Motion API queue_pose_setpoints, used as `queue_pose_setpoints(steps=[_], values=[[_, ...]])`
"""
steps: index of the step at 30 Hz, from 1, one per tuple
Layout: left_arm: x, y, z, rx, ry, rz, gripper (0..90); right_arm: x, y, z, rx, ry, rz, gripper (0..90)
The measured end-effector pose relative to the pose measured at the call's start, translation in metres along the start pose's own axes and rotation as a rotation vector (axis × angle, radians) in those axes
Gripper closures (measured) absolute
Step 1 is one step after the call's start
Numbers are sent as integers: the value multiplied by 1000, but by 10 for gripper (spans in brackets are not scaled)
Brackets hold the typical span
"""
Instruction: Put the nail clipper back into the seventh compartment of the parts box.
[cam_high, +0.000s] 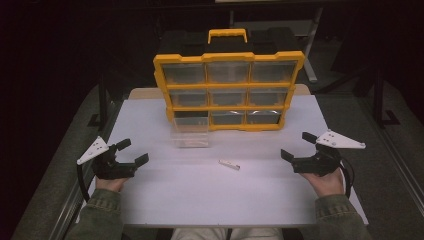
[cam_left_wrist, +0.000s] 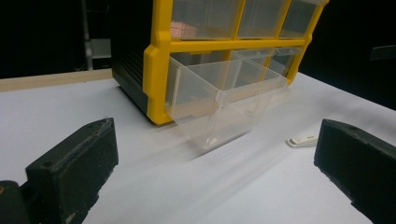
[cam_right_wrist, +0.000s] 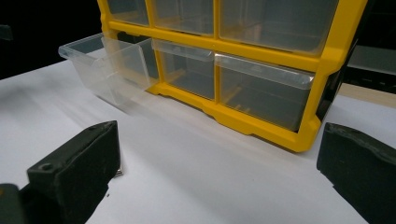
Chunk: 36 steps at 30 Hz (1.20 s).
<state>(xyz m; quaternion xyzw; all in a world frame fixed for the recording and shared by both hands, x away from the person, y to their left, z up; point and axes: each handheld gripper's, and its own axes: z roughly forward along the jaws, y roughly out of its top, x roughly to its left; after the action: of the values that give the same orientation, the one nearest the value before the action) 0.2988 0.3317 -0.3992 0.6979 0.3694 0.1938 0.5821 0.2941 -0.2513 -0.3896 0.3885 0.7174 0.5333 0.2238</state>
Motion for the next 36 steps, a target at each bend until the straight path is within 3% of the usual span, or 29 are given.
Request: queue_pose_setpoints(steps=[20,36], values=[[0,-2,2,11,-4,-8,0,4,0,6,20,-3,-14,0],[0,-3,4,16,-8,-10,0,10,8,11,67,20,-47,0]])
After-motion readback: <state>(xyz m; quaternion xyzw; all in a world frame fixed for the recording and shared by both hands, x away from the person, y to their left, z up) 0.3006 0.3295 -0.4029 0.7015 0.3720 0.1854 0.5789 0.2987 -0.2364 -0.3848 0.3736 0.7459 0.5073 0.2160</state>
